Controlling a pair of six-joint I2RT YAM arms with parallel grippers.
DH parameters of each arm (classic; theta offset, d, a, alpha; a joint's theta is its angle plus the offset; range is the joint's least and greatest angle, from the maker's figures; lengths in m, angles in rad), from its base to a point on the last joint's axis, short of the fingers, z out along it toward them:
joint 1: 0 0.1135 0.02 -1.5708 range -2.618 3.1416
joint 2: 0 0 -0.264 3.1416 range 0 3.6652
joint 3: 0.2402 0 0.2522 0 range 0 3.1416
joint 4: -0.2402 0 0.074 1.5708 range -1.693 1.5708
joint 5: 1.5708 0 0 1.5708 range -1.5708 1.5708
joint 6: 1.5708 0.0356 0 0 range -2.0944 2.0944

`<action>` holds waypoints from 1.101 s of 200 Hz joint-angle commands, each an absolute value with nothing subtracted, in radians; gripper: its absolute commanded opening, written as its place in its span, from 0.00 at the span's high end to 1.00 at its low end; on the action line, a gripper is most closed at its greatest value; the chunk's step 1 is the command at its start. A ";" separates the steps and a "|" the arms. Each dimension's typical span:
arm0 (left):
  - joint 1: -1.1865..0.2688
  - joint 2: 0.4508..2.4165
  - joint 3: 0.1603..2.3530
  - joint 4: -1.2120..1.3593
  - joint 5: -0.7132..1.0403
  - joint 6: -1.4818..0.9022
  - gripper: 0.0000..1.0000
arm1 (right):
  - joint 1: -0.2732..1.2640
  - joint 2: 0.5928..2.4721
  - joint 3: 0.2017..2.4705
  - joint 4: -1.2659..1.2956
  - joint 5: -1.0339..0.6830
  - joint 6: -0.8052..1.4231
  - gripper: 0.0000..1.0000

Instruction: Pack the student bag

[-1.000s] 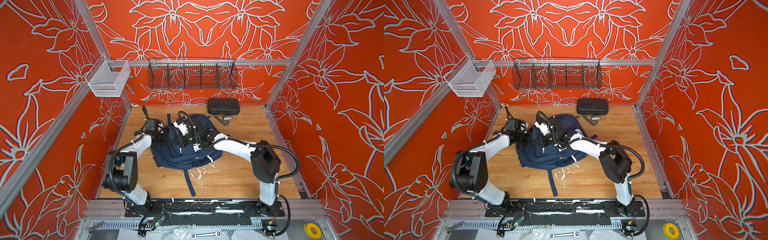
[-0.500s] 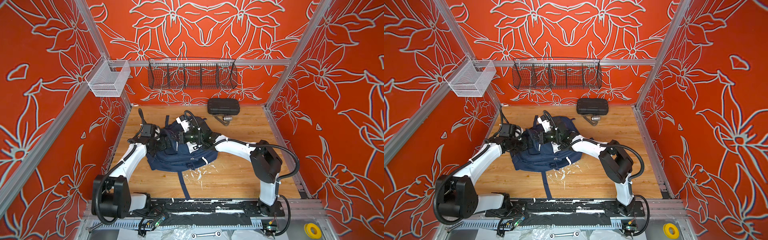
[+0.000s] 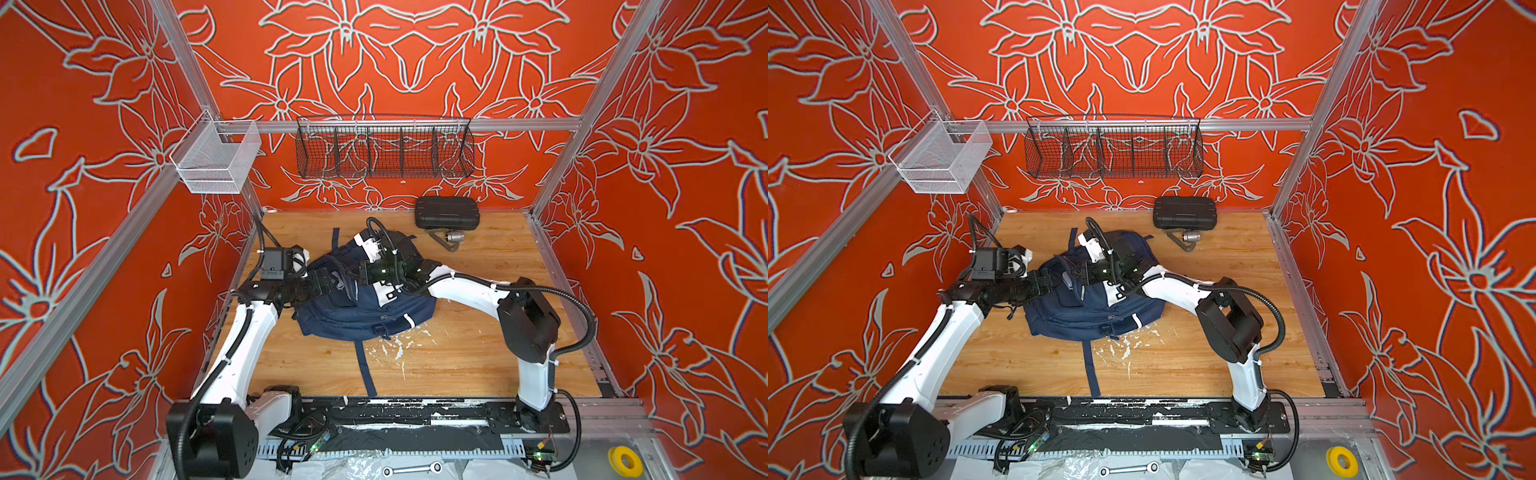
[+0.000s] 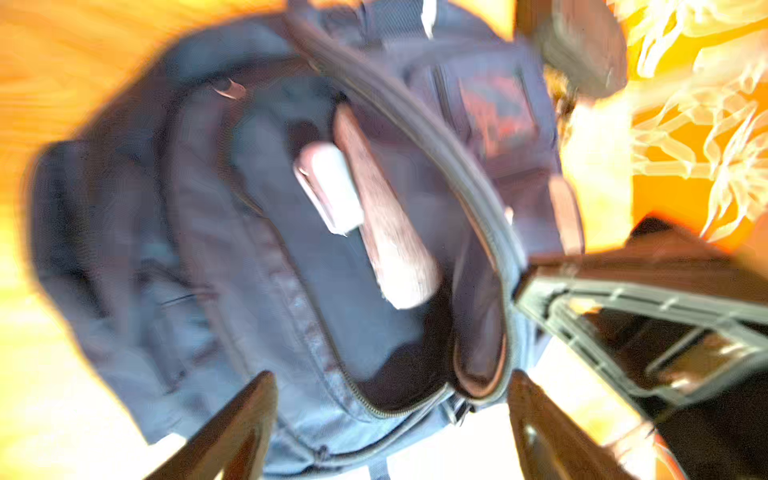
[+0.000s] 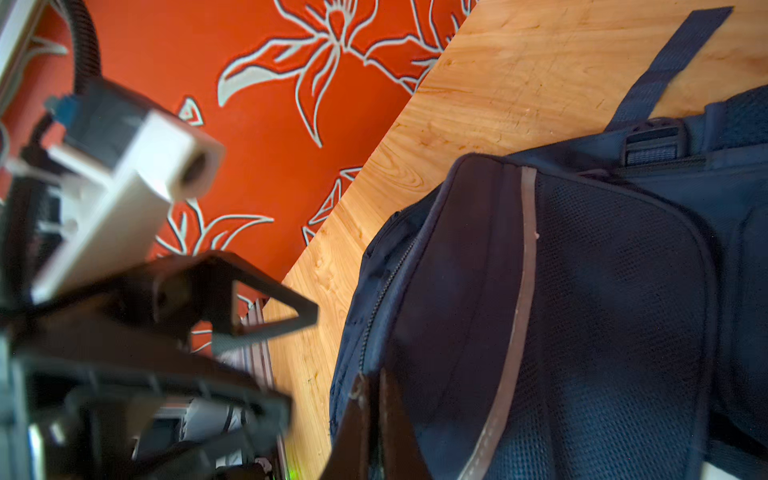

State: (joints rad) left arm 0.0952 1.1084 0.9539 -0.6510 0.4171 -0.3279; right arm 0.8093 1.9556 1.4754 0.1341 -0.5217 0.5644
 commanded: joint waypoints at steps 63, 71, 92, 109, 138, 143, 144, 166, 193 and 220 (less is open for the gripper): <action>0.255 1.411 1.076 -0.651 0.481 -0.193 0.01 | 0.894 1.942 1.447 -0.352 -0.473 0.087 1.00; 0.257 1.452 1.090 -0.649 0.479 -0.189 0.01 | 0.894 1.941 1.444 -0.395 -0.450 0.062 1.00; 0.257 1.562 1.141 -0.680 0.486 -0.169 0.01 | 0.893 1.950 1.446 -0.486 -0.412 0.031 1.00; 0.257 1.640 1.166 -0.692 0.512 -0.155 0.01 | 0.893 1.952 1.434 -0.545 -0.374 0.017 1.00; 0.254 1.664 1.150 -0.651 0.596 -0.183 0.08 | 0.891 1.882 1.351 -0.600 -0.245 -0.002 1.00; 0.250 1.651 1.143 -0.638 0.604 -0.193 0.08 | 0.890 1.864 1.332 -0.606 -0.213 -0.008 1.00; 0.249 1.648 1.142 -0.636 0.605 -0.195 0.08 | 0.890 1.861 1.327 -0.607 -0.207 -0.011 1.00; 0.213 1.592 1.111 -0.597 0.604 -0.242 0.09 | 0.868 1.779 1.229 -0.603 -0.086 -0.067 1.00; 0.157 1.583 1.072 -0.530 0.591 -0.307 0.10 | 0.808 1.726 1.204 -0.587 -0.110 -0.117 0.78; 0.097 1.633 1.088 -0.485 0.598 -0.365 0.14 | 0.785 1.699 1.269 -0.556 -0.283 -0.114 0.61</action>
